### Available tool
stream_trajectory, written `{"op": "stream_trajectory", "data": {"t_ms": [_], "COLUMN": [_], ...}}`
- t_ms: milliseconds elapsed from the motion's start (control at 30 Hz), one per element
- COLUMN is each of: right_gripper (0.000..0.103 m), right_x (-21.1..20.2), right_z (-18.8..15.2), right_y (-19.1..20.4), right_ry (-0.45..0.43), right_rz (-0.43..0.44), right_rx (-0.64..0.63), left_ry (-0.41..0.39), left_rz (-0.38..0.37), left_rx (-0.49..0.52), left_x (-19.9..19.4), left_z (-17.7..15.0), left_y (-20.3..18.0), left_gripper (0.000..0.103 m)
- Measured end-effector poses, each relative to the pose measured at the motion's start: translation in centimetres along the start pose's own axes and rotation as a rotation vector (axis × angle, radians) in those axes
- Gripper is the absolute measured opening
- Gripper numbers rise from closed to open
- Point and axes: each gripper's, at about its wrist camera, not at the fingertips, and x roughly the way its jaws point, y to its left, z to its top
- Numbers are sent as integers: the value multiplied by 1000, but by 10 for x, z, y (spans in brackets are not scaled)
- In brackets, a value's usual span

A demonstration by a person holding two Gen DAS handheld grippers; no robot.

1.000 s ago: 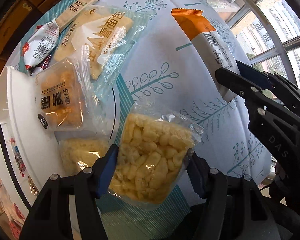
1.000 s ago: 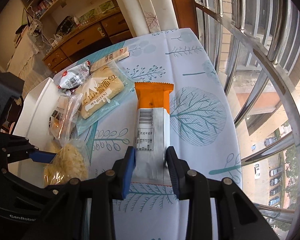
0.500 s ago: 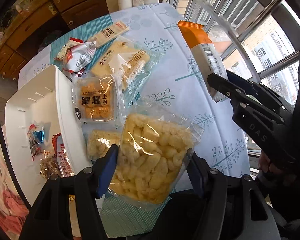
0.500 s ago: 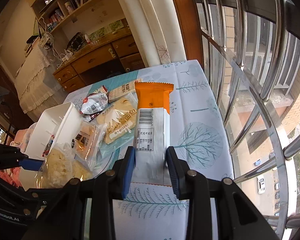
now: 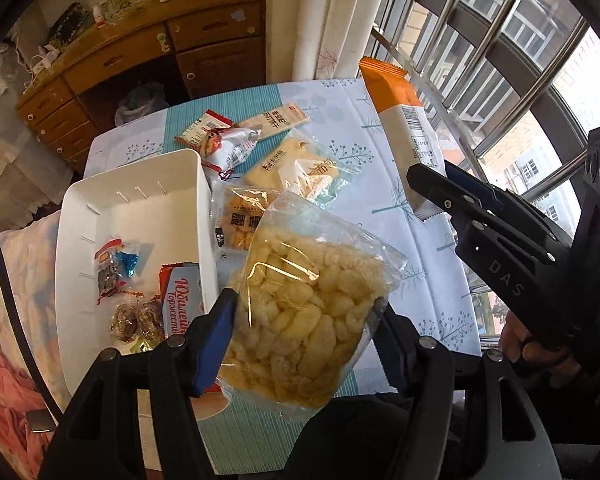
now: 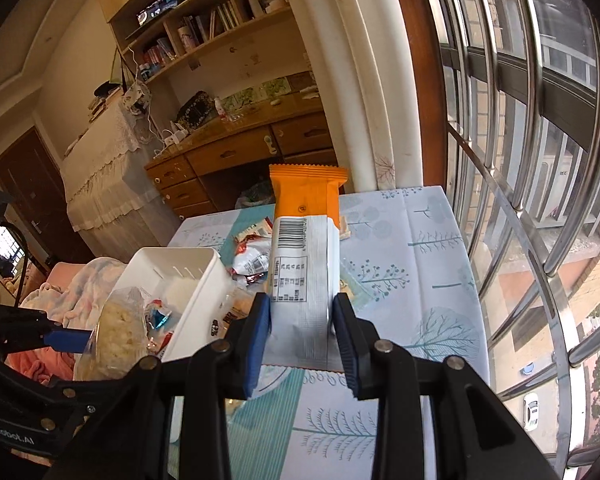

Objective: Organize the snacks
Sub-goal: 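Carry both snacks over the white tray and open both tools to release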

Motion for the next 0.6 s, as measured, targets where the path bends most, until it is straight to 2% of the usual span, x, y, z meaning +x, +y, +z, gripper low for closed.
{"op": "stream_trajectory", "data": {"t_ms": [267, 600], "right_gripper": [33, 33], "right_x": [-2, -1], "right_z": [6, 3], "right_y": [39, 91], "right_ry": [-33, -48], "right_rz": [40, 72], "right_rx": [-31, -22], "left_ry": [-138, -297], "left_rz": [-19, -52], "left_rx": [-75, -87], "left_x": [-38, -79], "left_z": [-14, -32], "left_y": [41, 93], "left_gripper": [64, 64]}}
